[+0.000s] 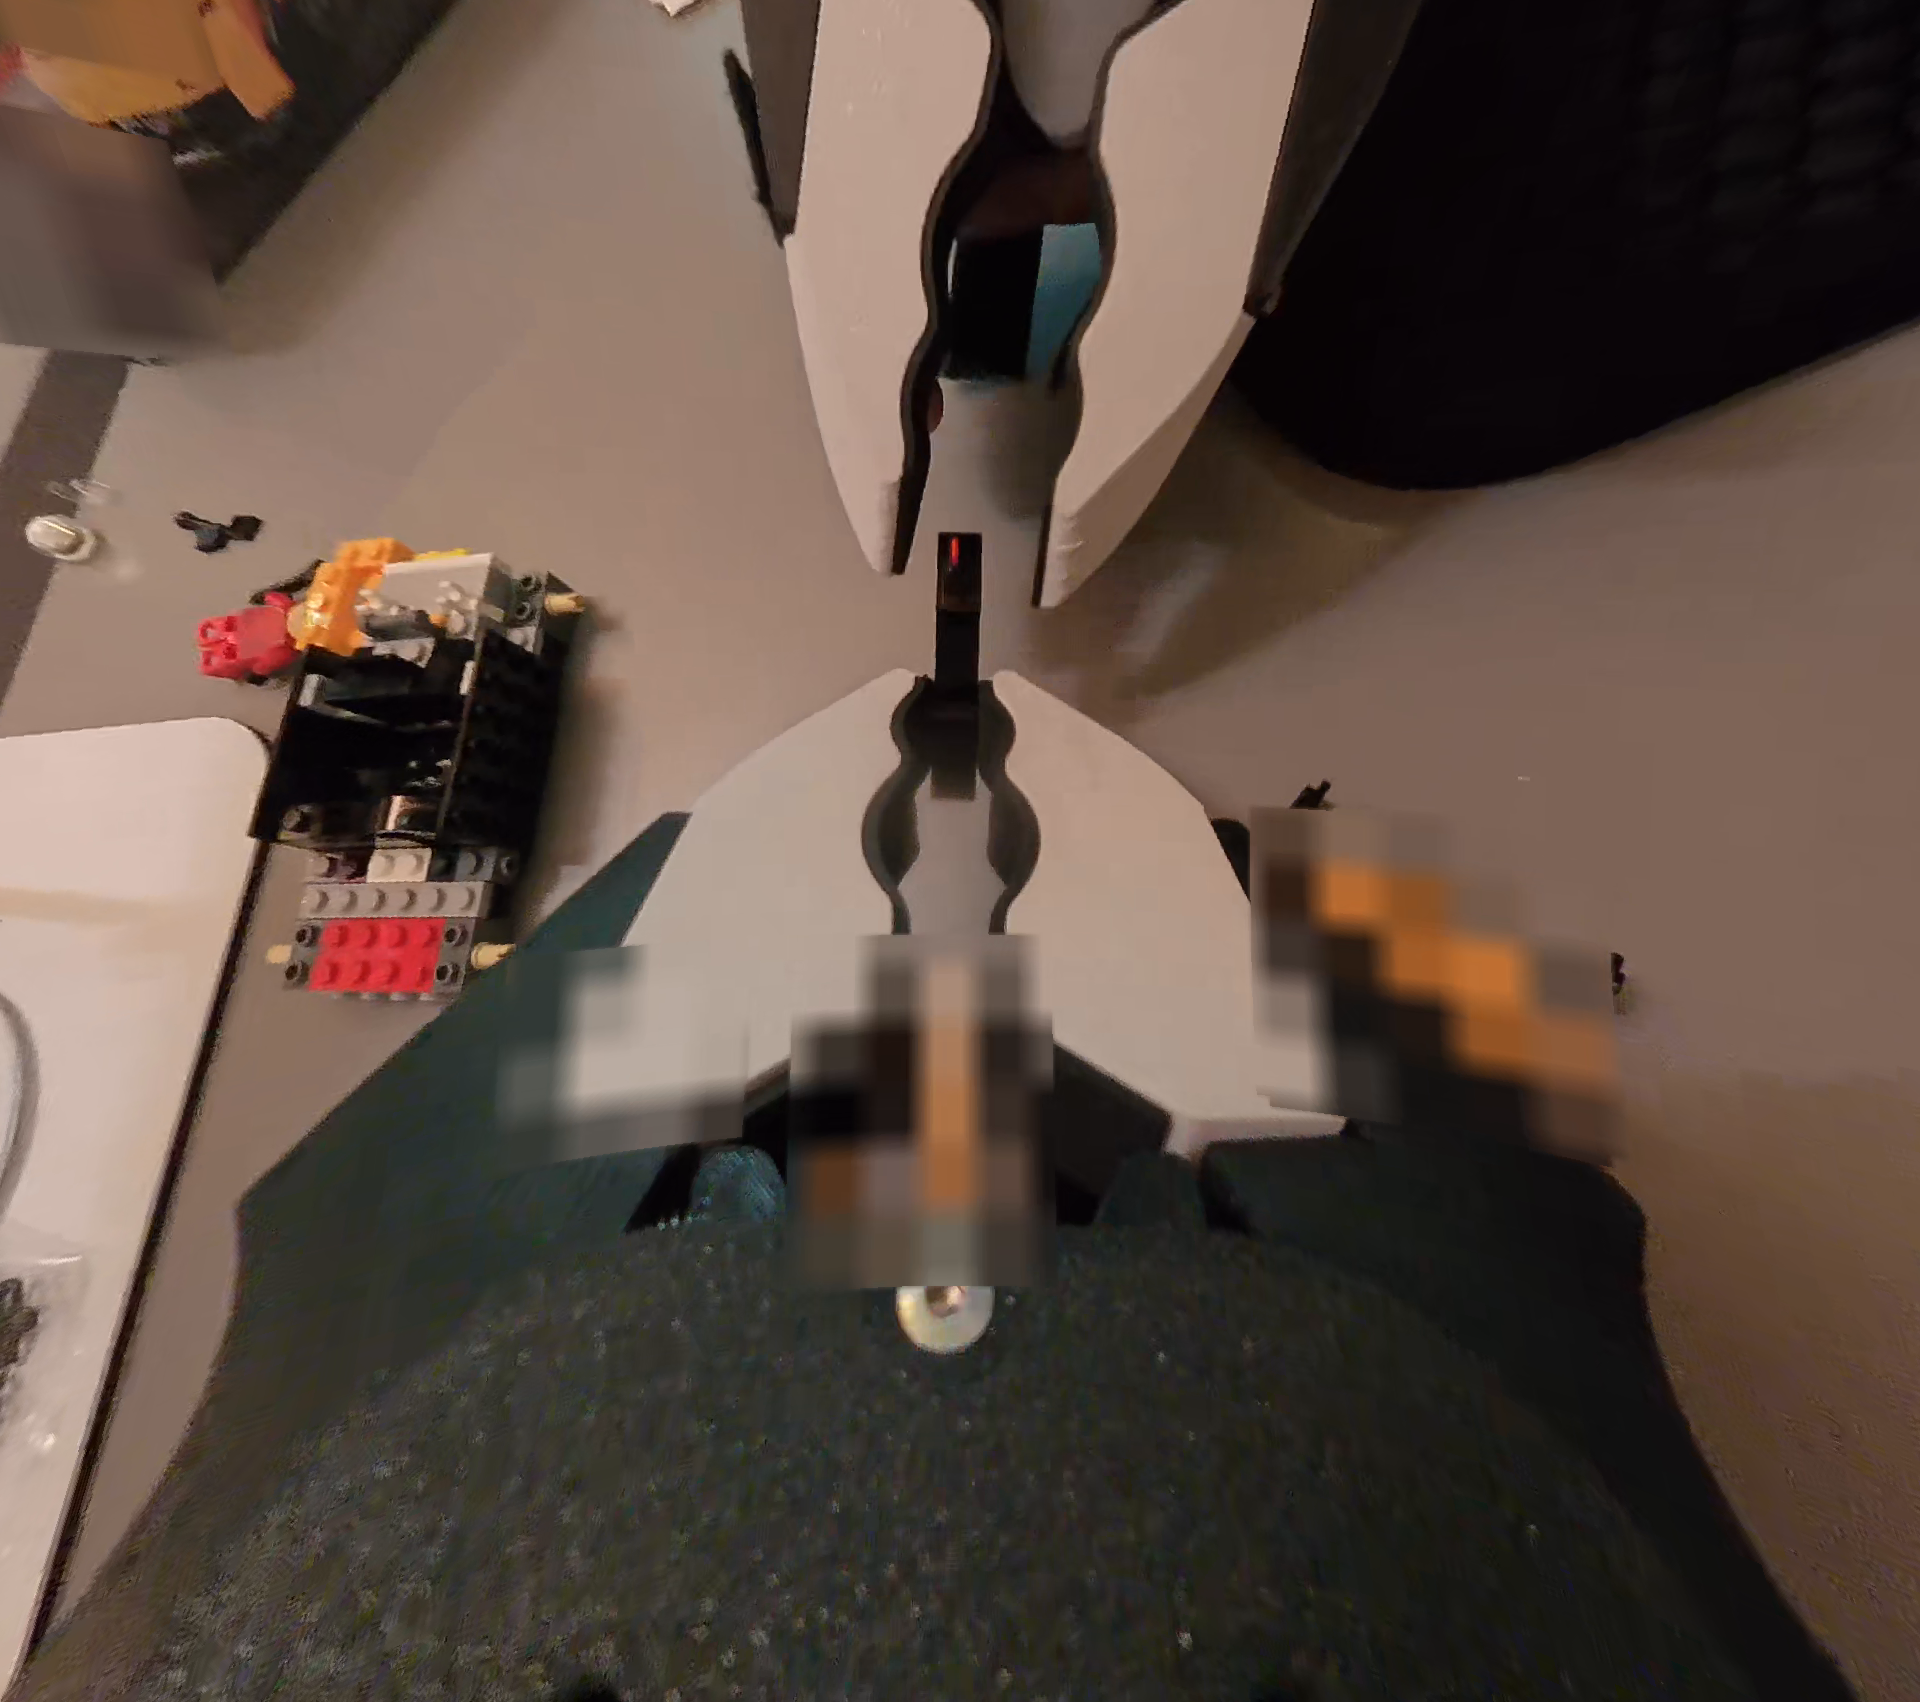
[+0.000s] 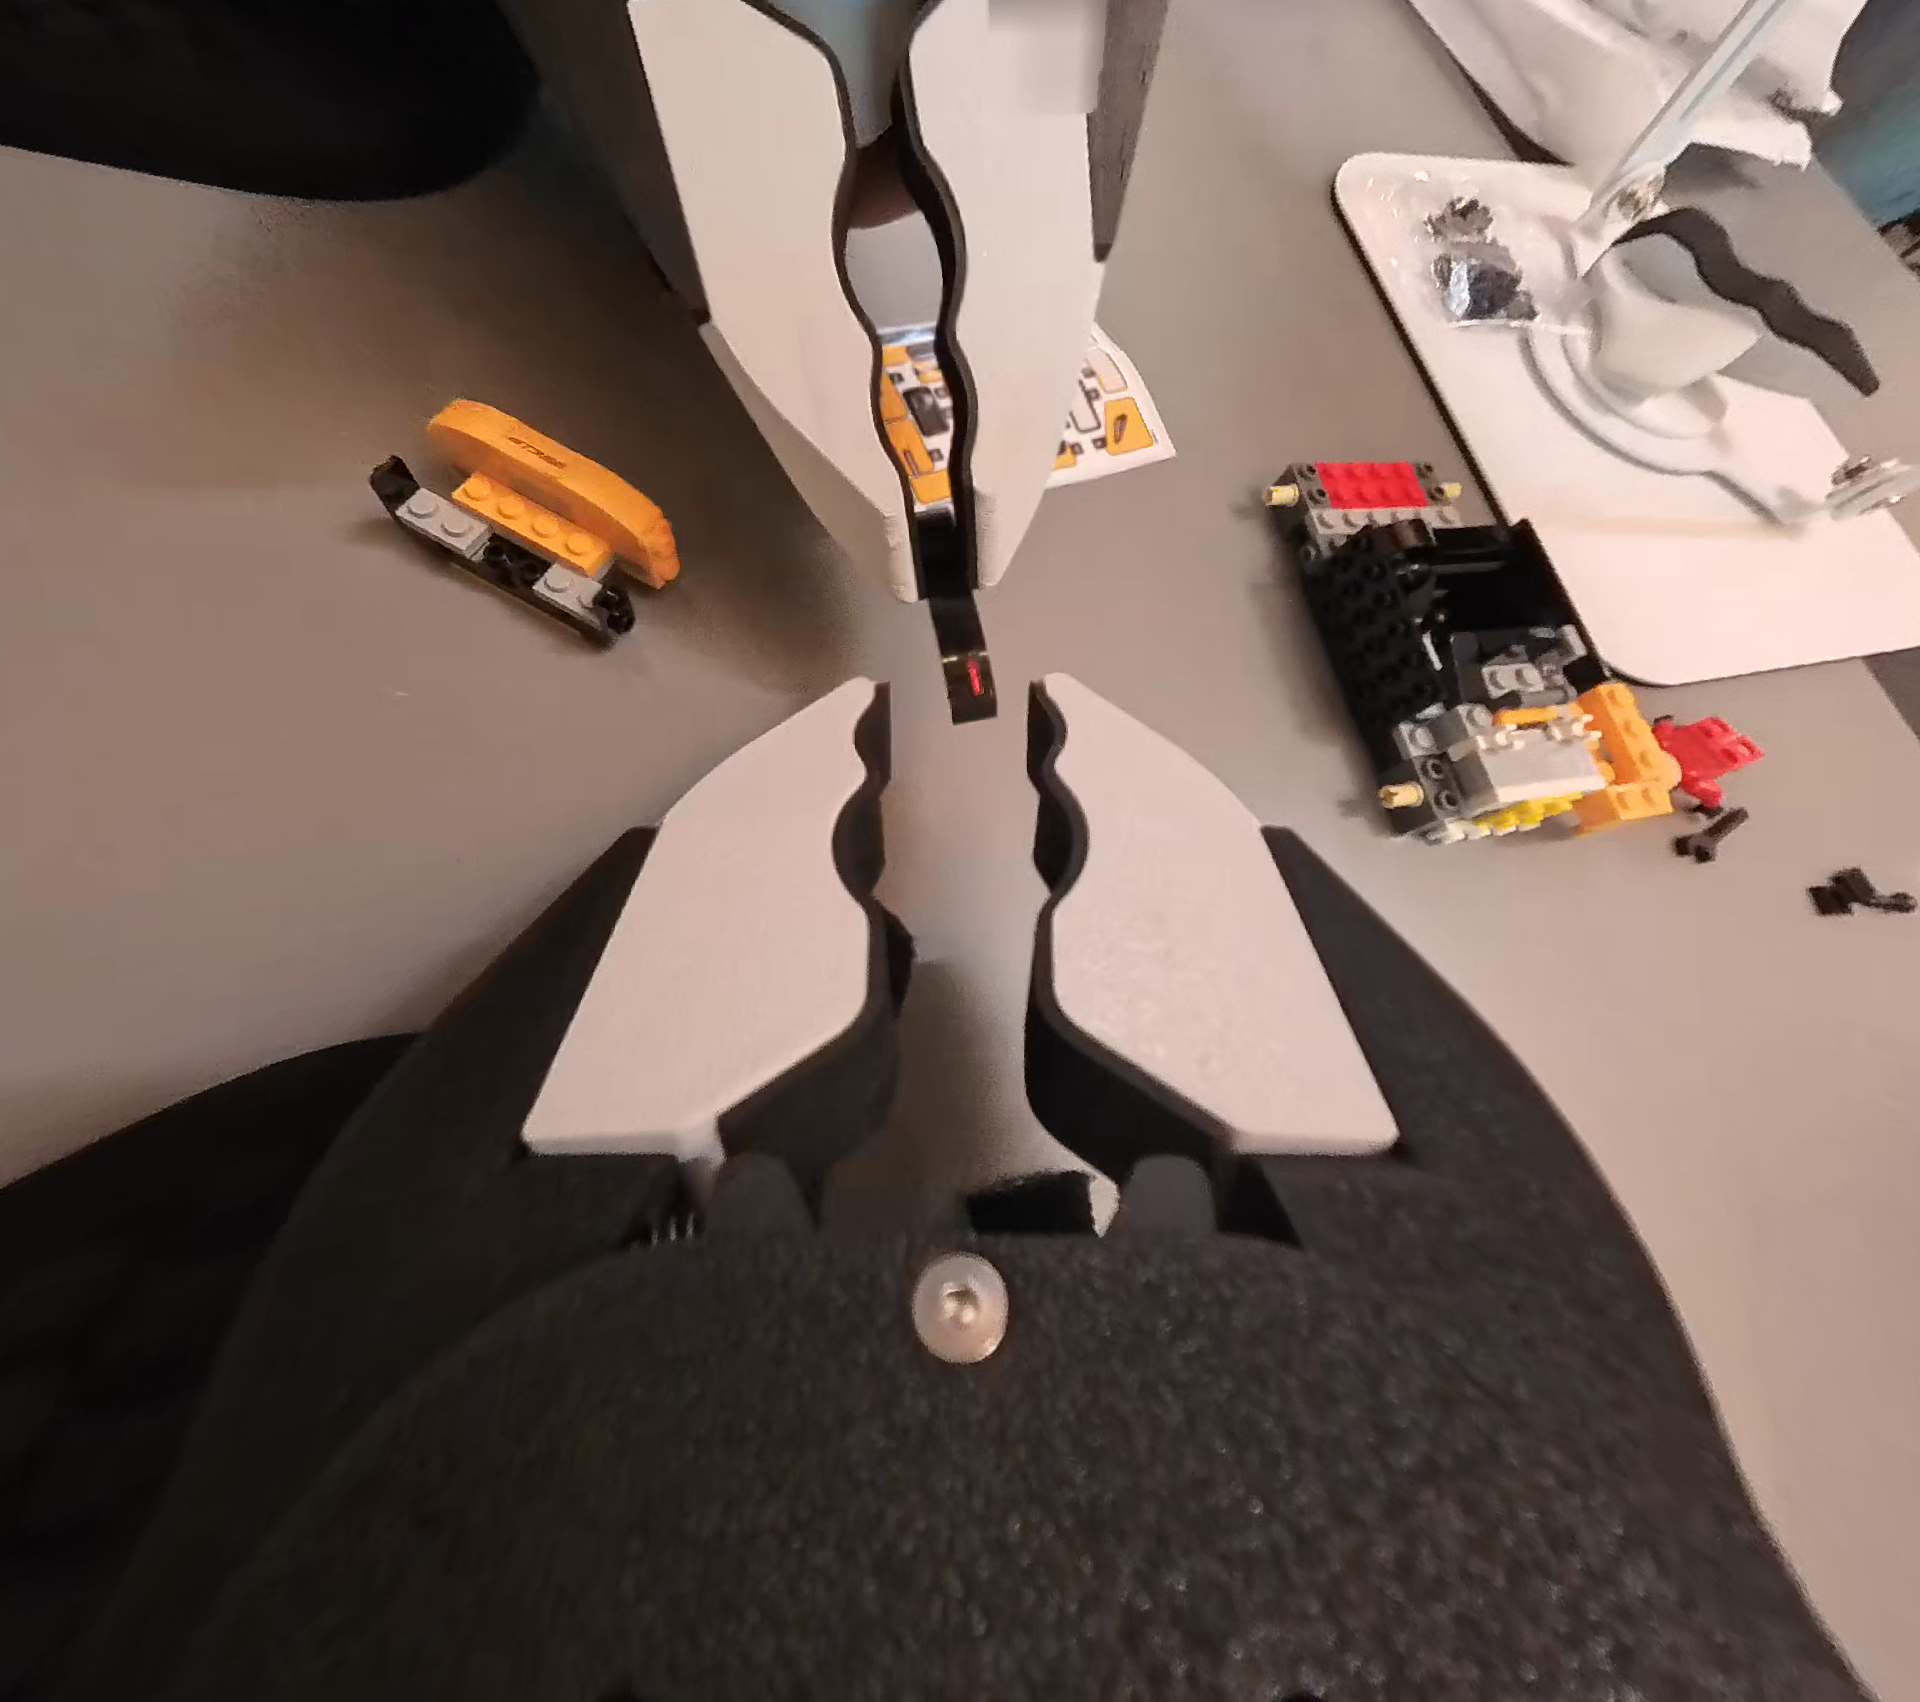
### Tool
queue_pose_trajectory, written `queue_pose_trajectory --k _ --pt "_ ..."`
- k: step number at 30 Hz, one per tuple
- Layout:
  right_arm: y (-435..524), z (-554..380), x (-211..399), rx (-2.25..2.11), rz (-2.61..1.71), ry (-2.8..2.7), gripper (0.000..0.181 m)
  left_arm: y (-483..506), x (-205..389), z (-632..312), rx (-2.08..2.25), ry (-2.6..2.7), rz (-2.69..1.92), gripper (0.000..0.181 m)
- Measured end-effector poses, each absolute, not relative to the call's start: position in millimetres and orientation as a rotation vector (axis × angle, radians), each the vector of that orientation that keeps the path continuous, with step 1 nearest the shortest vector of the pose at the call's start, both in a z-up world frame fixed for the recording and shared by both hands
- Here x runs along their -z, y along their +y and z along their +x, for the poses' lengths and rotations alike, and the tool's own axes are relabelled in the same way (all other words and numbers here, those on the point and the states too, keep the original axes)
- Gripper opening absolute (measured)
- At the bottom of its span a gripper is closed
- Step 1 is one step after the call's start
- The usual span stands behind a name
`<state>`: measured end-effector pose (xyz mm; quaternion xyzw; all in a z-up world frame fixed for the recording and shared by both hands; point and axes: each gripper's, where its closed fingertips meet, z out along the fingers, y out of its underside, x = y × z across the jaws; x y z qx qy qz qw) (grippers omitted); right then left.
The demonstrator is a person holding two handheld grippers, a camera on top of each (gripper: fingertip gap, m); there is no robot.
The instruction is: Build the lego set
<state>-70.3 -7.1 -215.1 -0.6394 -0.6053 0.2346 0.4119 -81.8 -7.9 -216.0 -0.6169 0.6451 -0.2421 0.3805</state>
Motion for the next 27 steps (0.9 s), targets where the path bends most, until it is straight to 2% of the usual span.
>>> queue_pose_trajectory --k 4,13,19,27 --pt "-11 -73 211 -0.577 -1.555 -1.546 0.009 -14 212 -80 0.587 1.623 -1.557 0.008" --pt "-9 -67 212 -0.623 -1.540 -1.519 0.008 -8 211 -85 0.588 1.560 -1.601 0.016" --pt "2 -65 226 -0.691 -1.586 -1.550 0.008 2 227 -85 0.594 1.567 -1.655 0.009" --pt "20 -68 245 -0.633 -1.659 -1.658 0.009 14 249 -90 0.580 1.603 -1.789 0.008"
